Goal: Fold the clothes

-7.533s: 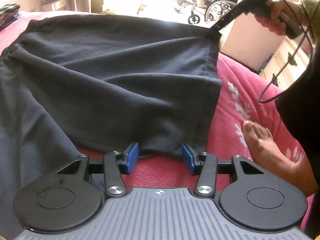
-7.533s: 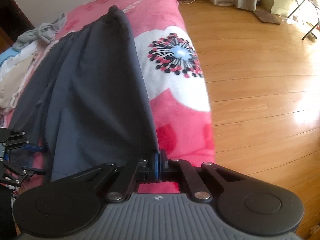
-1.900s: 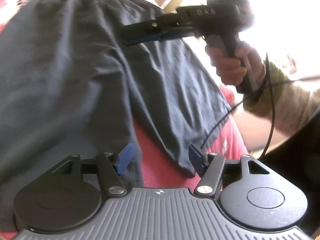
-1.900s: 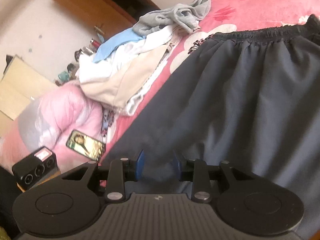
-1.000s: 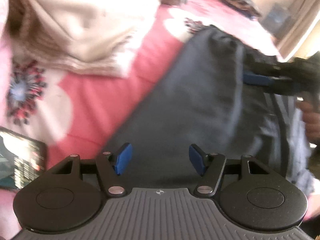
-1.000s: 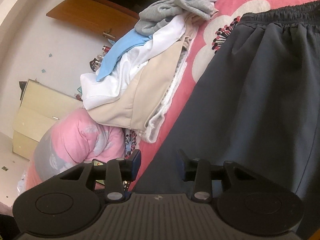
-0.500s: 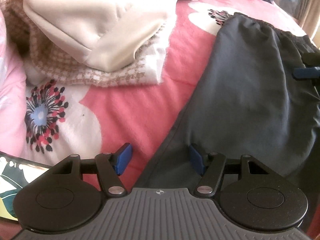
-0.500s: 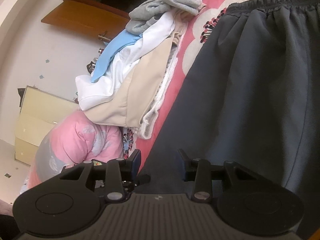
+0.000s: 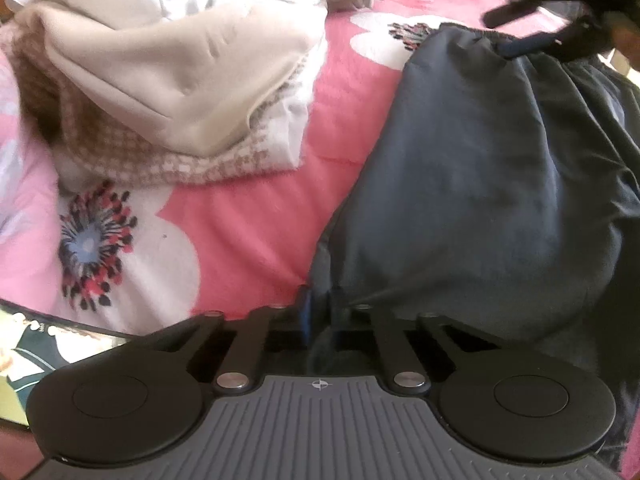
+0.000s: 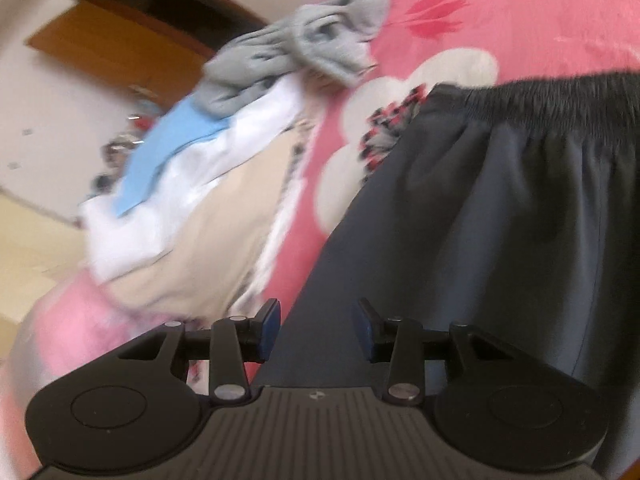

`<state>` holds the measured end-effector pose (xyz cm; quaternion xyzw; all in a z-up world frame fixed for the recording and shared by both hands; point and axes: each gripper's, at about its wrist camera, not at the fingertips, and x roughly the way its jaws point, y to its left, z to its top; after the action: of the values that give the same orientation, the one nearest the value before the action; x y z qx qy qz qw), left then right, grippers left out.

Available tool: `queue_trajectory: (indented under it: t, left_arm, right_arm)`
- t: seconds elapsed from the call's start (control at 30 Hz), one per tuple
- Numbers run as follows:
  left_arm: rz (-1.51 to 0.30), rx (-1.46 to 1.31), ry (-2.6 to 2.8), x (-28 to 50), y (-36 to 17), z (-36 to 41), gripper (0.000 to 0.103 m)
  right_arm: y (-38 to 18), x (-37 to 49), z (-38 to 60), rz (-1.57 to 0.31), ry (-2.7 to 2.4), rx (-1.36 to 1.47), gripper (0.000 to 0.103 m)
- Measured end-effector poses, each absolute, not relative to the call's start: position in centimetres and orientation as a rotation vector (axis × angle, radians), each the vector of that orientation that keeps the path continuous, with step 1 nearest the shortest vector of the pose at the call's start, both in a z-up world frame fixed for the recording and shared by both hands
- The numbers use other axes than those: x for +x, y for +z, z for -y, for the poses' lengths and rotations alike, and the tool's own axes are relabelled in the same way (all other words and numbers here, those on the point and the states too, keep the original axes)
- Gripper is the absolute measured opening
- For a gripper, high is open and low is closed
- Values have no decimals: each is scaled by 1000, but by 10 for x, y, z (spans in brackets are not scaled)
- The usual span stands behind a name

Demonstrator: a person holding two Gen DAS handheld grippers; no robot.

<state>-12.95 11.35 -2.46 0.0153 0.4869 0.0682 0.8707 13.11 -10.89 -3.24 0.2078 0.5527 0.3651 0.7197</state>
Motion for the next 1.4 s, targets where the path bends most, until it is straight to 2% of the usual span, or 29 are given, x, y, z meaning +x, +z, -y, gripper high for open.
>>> queue_trajectory:
  t: [0.3, 0.43, 0.6, 0.67, 0.77, 0.8, 0.83, 1.17, 1.4]
  left_arm:
    - [-901, -126, -75, -147, 6, -91, 0]
    - [-862, -182, -216, -151, 17, -77, 0]
    - [-808, -251, -392, -156, 31, -59, 0]
    - [-784, -278, -461, -158, 36, -52, 0]
    - [-760, -306, -543, -154, 39, -44, 0]
    - [-752, -314, -569, -152, 40, -41, 0]
    - [-745, -322, -596, -149, 41, -38, 0]
    - [-686, -362, -912, -117, 51, 26, 0]
    - [-706, -379, -1052, -85, 40, 81, 0]
  right_arm:
    - [-35, 176, 59, -1281, 608, 291, 50]
    - [-40, 184, 40, -1281, 557, 236, 62]
    - [-51, 186, 28, -1302, 530, 178, 62]
    - [-52, 184, 32, -1275, 516, 161, 59]
    - [-49, 182, 45, -1238, 519, 158, 27]
    - [-47, 182, 50, -1230, 529, 156, 9]
    - [-43, 181, 57, -1211, 535, 155, 4]
    - [15, 160, 146, -996, 517, 168, 2]
    - [19, 149, 214, -924, 440, 172, 1]
